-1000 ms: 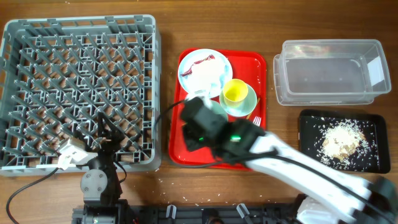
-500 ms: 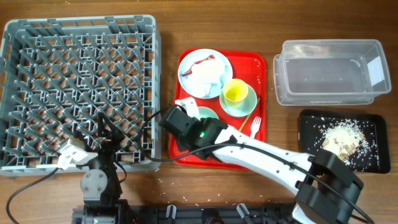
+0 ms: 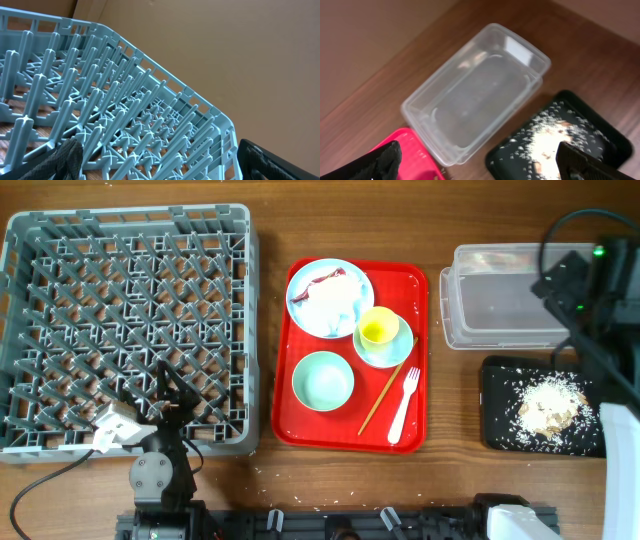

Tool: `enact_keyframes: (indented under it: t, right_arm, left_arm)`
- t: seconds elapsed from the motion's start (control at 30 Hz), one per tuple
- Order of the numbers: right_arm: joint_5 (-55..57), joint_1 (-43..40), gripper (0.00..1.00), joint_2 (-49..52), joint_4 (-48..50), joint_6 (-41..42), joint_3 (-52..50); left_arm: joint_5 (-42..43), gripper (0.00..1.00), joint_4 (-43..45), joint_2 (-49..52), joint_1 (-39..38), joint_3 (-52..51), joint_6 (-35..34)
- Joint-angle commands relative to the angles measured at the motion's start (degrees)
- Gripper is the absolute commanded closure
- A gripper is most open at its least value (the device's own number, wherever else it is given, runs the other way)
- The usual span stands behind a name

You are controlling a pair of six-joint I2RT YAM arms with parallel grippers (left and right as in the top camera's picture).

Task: Sort waste into correct bins and load items into the dishwasher rack
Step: 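Reach the left gripper to the green bowl and grasp its rim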

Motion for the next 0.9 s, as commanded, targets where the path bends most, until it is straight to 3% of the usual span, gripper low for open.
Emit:
enact_keyframes:
  t: [0.0,0.1,0.13,0.23,0.33,0.43,0.53,0.63,0.73,0.87]
  right_arm:
    - [0.81,-2.34,0.00,2.10,-0.02,0.07,-0.26]
    - [0.61,-2.32,0.00,4.17,0.00,0.07,-0.26]
    - [0.61,-2.32,0.00,4.87,0.04,0.07,-0.26]
    - [0.61,-2.32,0.00,6.99,0.11,0.07,-0.26]
    - [0.59,-2.32,0.00,8.13,0.13,0.07,-0.26]
    - [0.59,-2.32,0.00,8.66,0.11,0.09,-0.26]
    - [0.59,-2.32,0.00,9.09,0.15,0.09,-0.26]
    - [0.57,-2.32,0.00,9.11,0.22,0.09,-0.26]
    - [0.44,-2.32,0.00,9.20,0.22,0.07,-0.26]
    - [0.44,-2.32,0.00,9.20,0.22,0.07,-0.26]
  left_arm:
    - [-0.52,0.00,-0.26,-0.42,-0.15,-0.04,0.85]
    - [-0.52,0.00,-0.26,-0.42,-0.15,-0.04,0.83]
    - [2.89,0.00,-0.28,-0.42,-0.15,-0.04,-1.14]
    - [26.21,0.00,1.38,-0.42,-0.15,-0.04,-4.50]
    - [34.51,0.00,13.29,-0.42,-0.15,0.13,0.28]
    - [34.75,0.00,11.06,1.38,-0.15,6.05,6.75]
    - [42.05,0.00,-1.38,15.02,-0.15,20.98,11.98]
    - [53.96,0.00,-18.69,38.14,-1.20,41.07,17.59]
    - [51.36,0.00,-37.27,61.75,-11.43,59.21,22.84]
    - [37.97,0.00,-35.04,80.56,-30.08,61.83,22.80]
